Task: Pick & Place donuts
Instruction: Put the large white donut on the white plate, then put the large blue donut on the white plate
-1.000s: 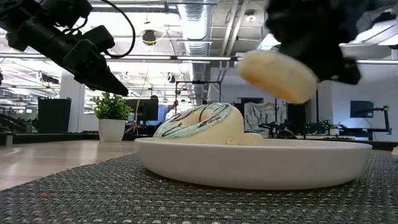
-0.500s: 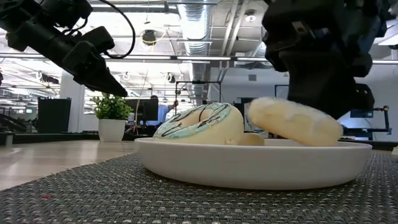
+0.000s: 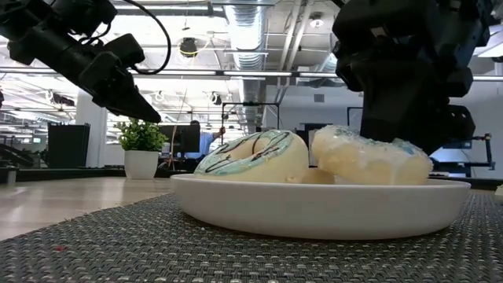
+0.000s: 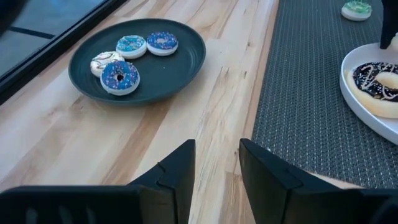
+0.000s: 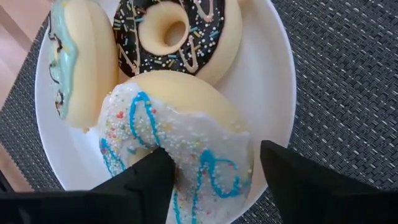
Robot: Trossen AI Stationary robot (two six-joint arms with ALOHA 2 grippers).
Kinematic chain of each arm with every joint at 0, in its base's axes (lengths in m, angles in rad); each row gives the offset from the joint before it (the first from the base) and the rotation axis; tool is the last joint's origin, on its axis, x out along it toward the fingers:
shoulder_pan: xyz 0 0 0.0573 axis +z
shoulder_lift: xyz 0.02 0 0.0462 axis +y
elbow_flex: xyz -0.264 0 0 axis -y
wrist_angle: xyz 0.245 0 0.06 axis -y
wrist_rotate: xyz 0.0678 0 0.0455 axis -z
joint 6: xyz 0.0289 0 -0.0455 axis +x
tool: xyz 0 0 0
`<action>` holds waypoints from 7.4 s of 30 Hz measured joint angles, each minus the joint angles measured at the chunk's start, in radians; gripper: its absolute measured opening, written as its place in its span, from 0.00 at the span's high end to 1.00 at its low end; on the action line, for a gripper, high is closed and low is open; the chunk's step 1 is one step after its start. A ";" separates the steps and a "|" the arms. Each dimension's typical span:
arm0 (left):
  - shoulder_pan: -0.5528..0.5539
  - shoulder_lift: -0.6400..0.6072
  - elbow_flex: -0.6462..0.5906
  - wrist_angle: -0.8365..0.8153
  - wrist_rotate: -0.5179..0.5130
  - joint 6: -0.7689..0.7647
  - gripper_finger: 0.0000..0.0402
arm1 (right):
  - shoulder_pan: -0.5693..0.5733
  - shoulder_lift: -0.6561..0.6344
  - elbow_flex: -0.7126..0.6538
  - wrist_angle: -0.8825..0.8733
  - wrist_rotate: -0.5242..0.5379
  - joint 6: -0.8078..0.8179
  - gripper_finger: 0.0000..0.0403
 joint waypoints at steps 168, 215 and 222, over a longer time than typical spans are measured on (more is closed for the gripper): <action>-0.795 0.765 0.611 -0.655 0.212 -0.871 0.70 | -0.058 -0.740 -0.739 0.027 0.414 0.042 0.26; -0.494 1.570 1.932 -1.092 -0.260 0.001 0.76 | -0.058 -0.740 -0.739 0.024 0.415 0.043 0.26; -0.520 1.580 1.942 -1.133 -0.293 -0.094 0.76 | -0.058 -0.740 -0.739 0.024 0.415 0.043 0.26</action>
